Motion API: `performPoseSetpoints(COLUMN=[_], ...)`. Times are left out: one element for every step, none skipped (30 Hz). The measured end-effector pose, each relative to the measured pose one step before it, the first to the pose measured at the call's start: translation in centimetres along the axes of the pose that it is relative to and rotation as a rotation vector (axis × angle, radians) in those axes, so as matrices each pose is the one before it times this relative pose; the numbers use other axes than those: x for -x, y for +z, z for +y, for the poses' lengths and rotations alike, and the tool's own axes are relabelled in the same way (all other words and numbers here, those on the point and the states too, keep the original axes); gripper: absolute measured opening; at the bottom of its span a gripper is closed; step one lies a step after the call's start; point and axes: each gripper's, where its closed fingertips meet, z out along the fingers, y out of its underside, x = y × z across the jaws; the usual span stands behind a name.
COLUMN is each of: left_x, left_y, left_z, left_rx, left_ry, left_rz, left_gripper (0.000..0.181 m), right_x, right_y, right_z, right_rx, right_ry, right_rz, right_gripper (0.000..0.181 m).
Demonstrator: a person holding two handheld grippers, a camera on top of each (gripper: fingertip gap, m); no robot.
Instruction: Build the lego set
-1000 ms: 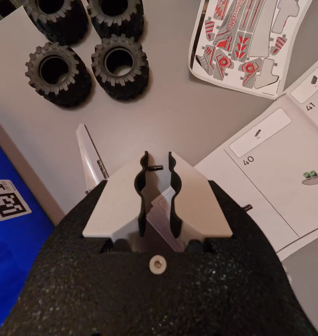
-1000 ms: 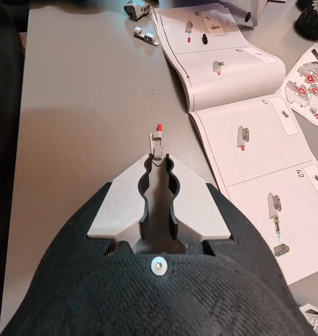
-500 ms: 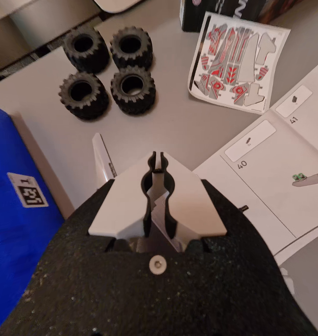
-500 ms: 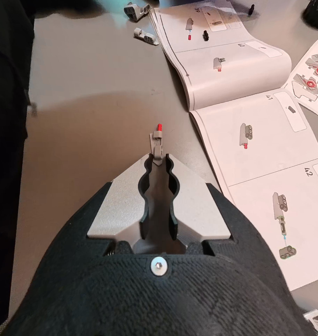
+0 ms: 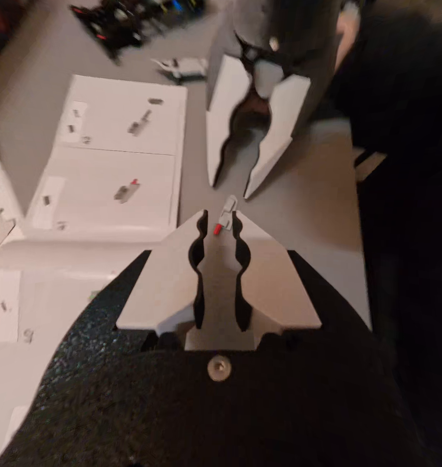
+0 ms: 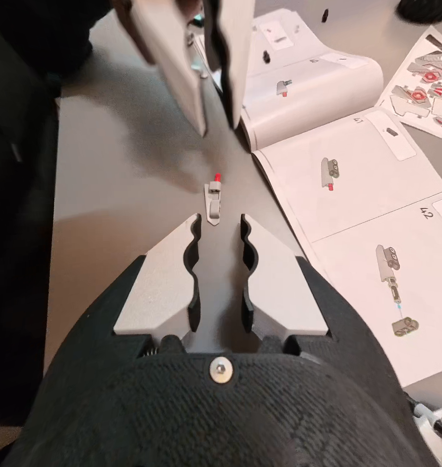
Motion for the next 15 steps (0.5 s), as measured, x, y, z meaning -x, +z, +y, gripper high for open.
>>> performPoseSetpoints(left_x=[-0.296, -0.186, -0.177, -0.050, -0.063, -0.244, -0.174, 0.020, 0.141, 0.403, 0.609, 0.423, 0.112, 0.677, 0.712], left_y=[1.069, 0.879, 0.700, 0.538, 0.411, 0.077, 0.095, -0.028, -0.168, -0.268, -0.420, -0.575, -0.626, -0.706, -0.705], left_z=[0.597, 0.491, 0.433, 0.454, 0.446, -0.417, -0.018, 0.035, 0.146, 0.054, -0.211, -0.420, -0.570, -0.609, -0.376], left_rx=[0.0508, 0.0452, 0.0387, 0.0380, 0.0316, -0.0284, -0.0049, 0.0001, 0.0064, -0.0057, -0.0279, -0.0414, -0.0496, -0.0506, -0.0335], left_ry=[0.0624, 0.0432, 0.0181, 0.0029, 0.0029, -0.0086, -0.0134, -0.0067, 0.0189, 0.0460, 0.0583, 0.0585, 0.0576, 0.0431, 0.0490], left_rz=[-0.0274, -0.0196, -0.0084, -0.0096, -0.0068, 0.0084, 0.0057, -0.0105, -0.0268, -0.0561, -0.0802, -0.0711, -0.0494, -0.0848, -0.0809], left_gripper=[0.019, 0.022, 0.023, 0.023, 0.023, 0.016, 0.012, 0.011, 0.011, 0.008, 0.008, 0.008, 0.008, 0.008, 0.008], right_x=[0.048, 0.111, 0.060, -0.012, -0.019, -0.025, -0.061, -0.066, -0.108, -0.142, -0.086, -0.206, -0.364, -0.158, 0.312], right_y=[0.198, 0.245, 0.103, 0.024, 0.011, 0.021, 0.006, -0.004, -0.025, -0.020, -0.037, -0.058, -0.096, -0.106, -0.103], right_z=[0.247, 0.295, 0.025, 0.029, 0.036, 0.008, 0.015, 0.005, 0.004, -0.001, -0.012, -0.043, -0.192, -0.410, -0.758], right_rx=[0.0202, 0.0236, 0.0049, 0.0025, 0.0015, 0.0011, 0.0008, 0.0002, -0.0005, -0.0005, -0.0016, -0.0052, -0.0140, -0.0261, -0.0447], right_ry=[-0.0075, -0.0152, -0.0203, -0.0136, -0.0084, -0.0063, -0.0030, 0.0014, 0.0059, 0.0108, 0.0173, 0.0296, 0.0431, 0.0500, 0.0457], right_rz=[0.0020, 0.0033, 0.0123, 0.0126, 0.0089, 0.0077, 0.0072, 0.0047, 0.0038, 0.0049, 0.0001, 0.0069, 0.0135, -0.0028, -0.0313], right_gripper=[0.029, 0.029, 0.029, 0.029, 0.029, 0.029, 0.028, 0.026, 0.025, 0.025, 0.025, 0.026, 0.027, 0.028, 0.029])
